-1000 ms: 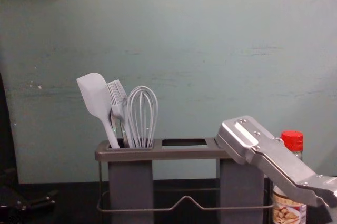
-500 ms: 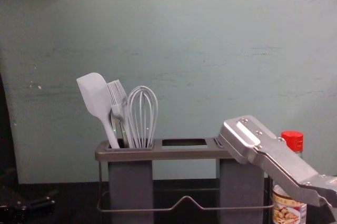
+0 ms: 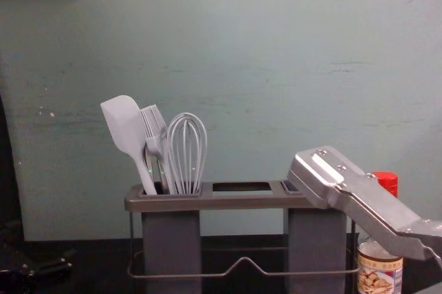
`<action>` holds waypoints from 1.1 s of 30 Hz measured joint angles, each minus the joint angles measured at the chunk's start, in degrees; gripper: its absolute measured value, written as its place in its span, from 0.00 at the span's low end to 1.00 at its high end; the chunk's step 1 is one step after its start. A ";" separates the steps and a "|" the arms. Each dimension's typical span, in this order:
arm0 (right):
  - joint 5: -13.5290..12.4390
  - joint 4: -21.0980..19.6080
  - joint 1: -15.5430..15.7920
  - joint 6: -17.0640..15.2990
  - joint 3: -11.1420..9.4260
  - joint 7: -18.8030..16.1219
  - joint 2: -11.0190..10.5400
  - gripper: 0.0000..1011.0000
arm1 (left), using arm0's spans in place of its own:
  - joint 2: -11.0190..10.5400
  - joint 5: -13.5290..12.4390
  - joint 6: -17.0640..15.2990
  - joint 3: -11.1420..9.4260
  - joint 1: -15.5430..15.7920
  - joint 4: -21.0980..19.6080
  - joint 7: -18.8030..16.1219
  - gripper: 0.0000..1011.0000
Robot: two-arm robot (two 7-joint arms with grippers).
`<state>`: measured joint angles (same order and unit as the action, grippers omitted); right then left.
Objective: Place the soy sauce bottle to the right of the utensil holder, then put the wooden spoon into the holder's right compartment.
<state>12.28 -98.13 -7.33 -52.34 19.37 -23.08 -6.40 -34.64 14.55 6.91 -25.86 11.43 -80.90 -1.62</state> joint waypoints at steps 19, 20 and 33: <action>1.75 0.79 0.07 0.57 -0.94 -1.85 1.00 0.99 | 0.00 0.00 0.00 0.00 0.00 0.00 0.00 0.99; 1.84 0.80 0.09 0.61 -0.98 -1.92 1.03 0.96 | 0.00 0.00 0.00 0.00 0.00 0.00 0.00 0.99; 3.44 -0.43 0.78 0.78 -1.39 -3.13 1.30 0.83 | 0.00 0.00 0.00 0.00 0.00 0.00 0.00 0.99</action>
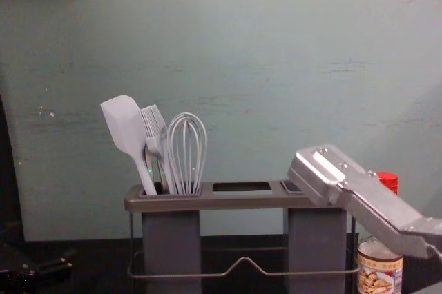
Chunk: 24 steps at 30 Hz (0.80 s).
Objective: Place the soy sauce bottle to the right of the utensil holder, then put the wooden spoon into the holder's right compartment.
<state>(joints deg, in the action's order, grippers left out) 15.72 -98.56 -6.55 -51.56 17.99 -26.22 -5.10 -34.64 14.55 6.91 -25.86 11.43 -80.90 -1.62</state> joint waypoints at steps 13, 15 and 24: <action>-2.40 -9.18 3.95 -0.57 -1.24 -6.20 -4.61 0.83 | 0.00 0.00 0.00 0.00 0.00 0.00 0.00 0.99; -3.20 -11.03 5.01 -0.46 -1.82 -6.96 -5.90 0.83 | 0.00 0.00 0.00 0.00 0.00 0.00 0.00 0.99; -6.81 -18.40 11.92 5.19 -7.55 -7.60 -9.98 0.83 | 0.00 0.00 0.00 0.00 0.00 0.00 0.00 0.99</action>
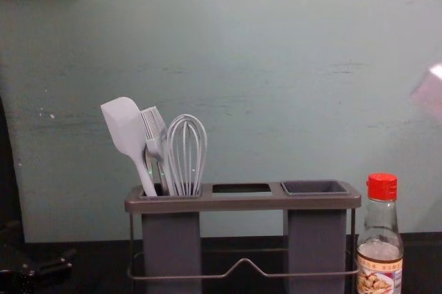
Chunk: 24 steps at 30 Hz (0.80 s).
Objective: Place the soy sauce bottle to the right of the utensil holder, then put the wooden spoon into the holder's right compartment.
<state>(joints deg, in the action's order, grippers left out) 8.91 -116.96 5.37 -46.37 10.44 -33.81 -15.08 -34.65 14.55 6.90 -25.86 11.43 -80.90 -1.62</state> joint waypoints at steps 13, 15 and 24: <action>-3.87 -5.07 7.84 15.32 -7.18 3.79 -1.24 0.83 | 0.00 0.00 0.00 0.00 0.00 0.00 0.00 0.99; -3.78 -5.00 7.89 16.83 -7.06 4.51 -1.26 0.83 | 0.00 0.00 0.00 0.00 0.00 0.00 0.00 0.99; -1.78 -2.08 6.50 28.09 -4.49 9.16 -1.81 0.83 | 0.00 0.00 0.00 0.00 0.00 0.00 0.00 0.99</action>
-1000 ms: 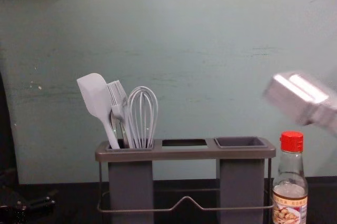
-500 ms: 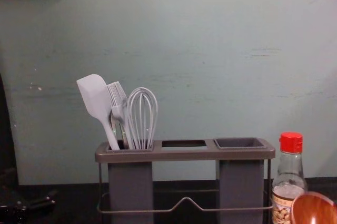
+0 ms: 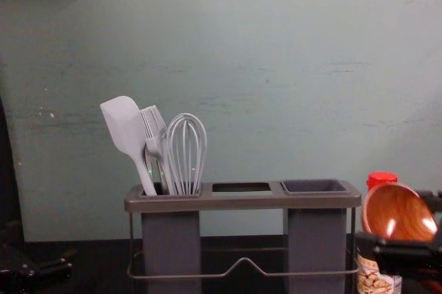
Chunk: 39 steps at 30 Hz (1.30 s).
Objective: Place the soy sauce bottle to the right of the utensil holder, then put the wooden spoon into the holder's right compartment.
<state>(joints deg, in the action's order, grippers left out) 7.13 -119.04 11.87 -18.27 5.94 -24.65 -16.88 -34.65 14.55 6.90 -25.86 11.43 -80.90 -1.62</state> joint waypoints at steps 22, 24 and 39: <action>4.23 12.82 -8.58 27.26 5.91 11.74 1.03 0.83 | 0.00 0.00 0.00 0.00 0.00 0.00 0.00 0.99; 3.90 14.35 -9.41 30.35 6.17 12.65 1.26 0.83 | 0.00 0.00 0.00 0.00 0.00 0.00 0.00 0.99; 3.98 18.51 -11.42 39.21 6.92 15.19 1.69 0.83 | 0.00 0.00 0.00 0.00 0.00 0.00 0.00 0.99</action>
<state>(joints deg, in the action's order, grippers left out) 11.11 -100.53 0.45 20.94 12.87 -9.46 -15.20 -34.65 14.55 6.91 -25.86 11.43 -80.90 -1.62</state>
